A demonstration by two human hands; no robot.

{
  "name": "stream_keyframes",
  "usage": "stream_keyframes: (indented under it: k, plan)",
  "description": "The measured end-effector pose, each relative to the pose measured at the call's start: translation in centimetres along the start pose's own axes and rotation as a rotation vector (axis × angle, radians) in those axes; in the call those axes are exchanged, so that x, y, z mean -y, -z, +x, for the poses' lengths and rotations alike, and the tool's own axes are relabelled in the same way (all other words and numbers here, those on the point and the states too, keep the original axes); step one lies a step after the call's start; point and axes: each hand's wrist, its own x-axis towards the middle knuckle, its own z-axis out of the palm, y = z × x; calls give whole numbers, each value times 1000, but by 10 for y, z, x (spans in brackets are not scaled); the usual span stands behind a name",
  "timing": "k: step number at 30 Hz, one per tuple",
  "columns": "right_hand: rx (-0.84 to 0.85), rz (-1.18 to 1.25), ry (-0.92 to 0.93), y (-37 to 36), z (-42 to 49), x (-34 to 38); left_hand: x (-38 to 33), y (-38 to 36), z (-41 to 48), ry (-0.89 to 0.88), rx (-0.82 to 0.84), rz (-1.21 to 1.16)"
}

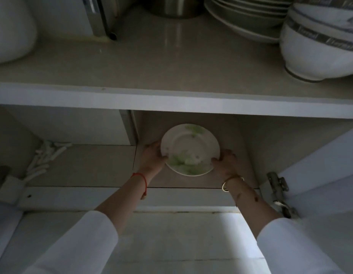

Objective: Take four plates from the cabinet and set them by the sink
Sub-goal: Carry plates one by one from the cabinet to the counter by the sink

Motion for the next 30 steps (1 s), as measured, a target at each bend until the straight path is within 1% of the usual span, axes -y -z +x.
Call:
stream_keyframes:
  k: [4,8,11,12,15,18,21,24,27,30]
  plan:
    - [-26,40,4,-3,-1,-2,0,-4,2,78,-14,-104]
    - [-43,4,39,-5,-4,-5,5,-12,5,168,-17,-360]
    - [-61,14,67,-2,-8,-8,9,-17,2,206,-14,-469]
    - [-73,32,75,-1,-9,-10,5,-14,-3,211,-20,-506]
    - [-119,194,51,5,-19,-8,4,-10,-12,178,-36,-602]
    - [-155,366,2,7,-25,-6,0,1,-23,175,7,-659]
    - [-113,525,-54,10,-36,-2,-2,15,-42,193,2,-702]
    - [-58,627,-22,15,-57,6,-1,30,-61,169,2,-744]
    - [4,690,-42,25,-85,20,-3,48,-82,191,-40,-732]
    - [30,682,-37,48,-122,34,-14,71,-114,220,-40,-711]
